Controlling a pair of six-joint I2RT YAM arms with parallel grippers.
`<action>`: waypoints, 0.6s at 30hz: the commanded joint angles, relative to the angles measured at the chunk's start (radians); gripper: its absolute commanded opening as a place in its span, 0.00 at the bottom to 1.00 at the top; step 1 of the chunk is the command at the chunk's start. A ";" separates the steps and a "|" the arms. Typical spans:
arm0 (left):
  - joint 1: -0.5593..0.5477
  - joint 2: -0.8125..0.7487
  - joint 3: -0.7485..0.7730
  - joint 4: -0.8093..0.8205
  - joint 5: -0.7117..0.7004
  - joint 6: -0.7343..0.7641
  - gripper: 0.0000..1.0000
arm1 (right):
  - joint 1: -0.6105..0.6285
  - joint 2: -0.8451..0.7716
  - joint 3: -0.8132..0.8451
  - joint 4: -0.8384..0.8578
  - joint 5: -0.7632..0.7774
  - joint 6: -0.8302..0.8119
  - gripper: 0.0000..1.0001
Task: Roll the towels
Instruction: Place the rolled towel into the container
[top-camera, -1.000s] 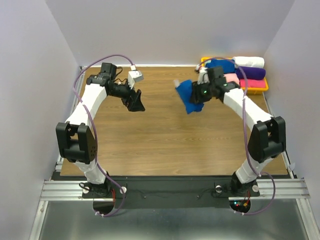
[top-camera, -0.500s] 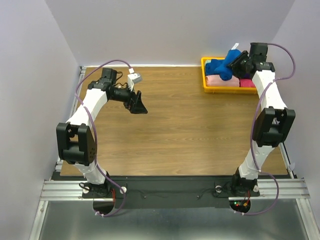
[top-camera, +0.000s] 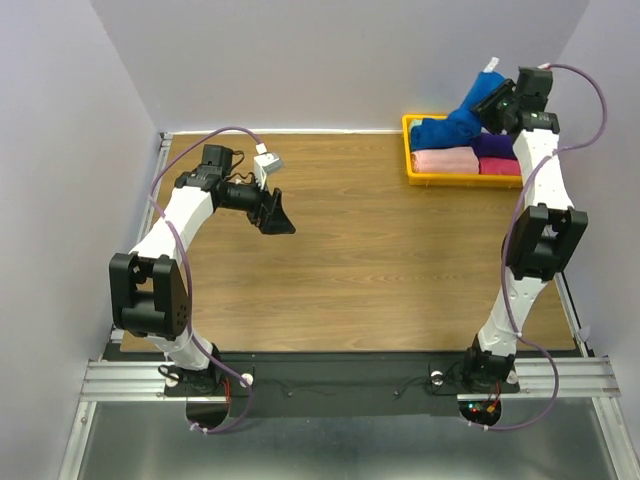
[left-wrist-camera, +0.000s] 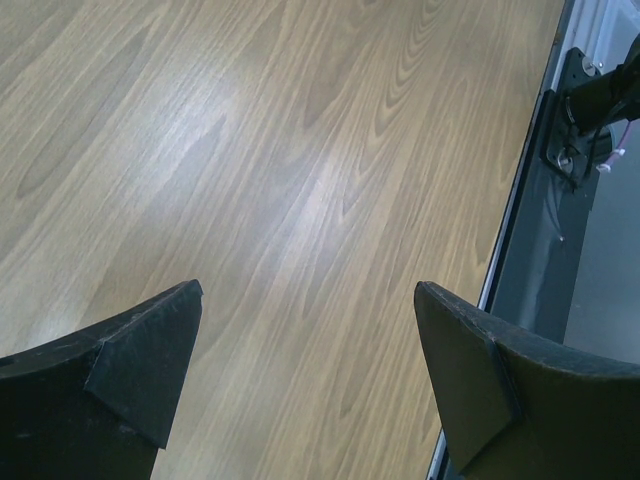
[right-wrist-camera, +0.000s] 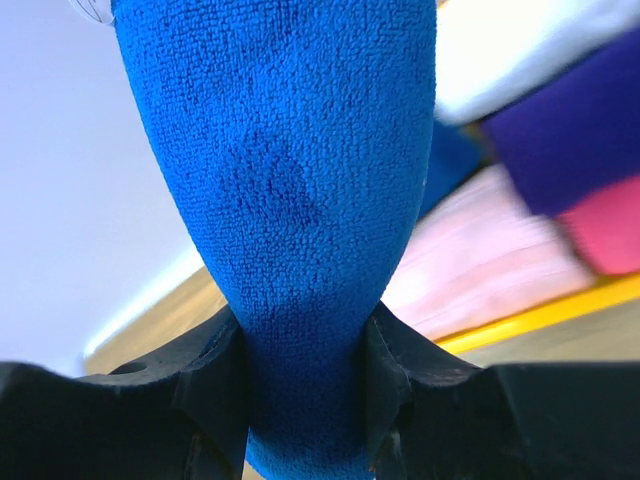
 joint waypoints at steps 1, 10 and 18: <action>0.000 -0.056 -0.023 0.048 0.039 -0.022 0.99 | -0.111 0.007 0.009 0.052 0.043 0.064 0.01; 0.000 -0.054 -0.077 0.084 0.039 -0.026 0.99 | -0.153 0.132 0.144 0.062 0.187 0.257 0.01; 0.000 -0.042 -0.095 0.084 0.030 -0.022 0.99 | -0.153 0.209 0.192 0.099 0.219 0.378 0.01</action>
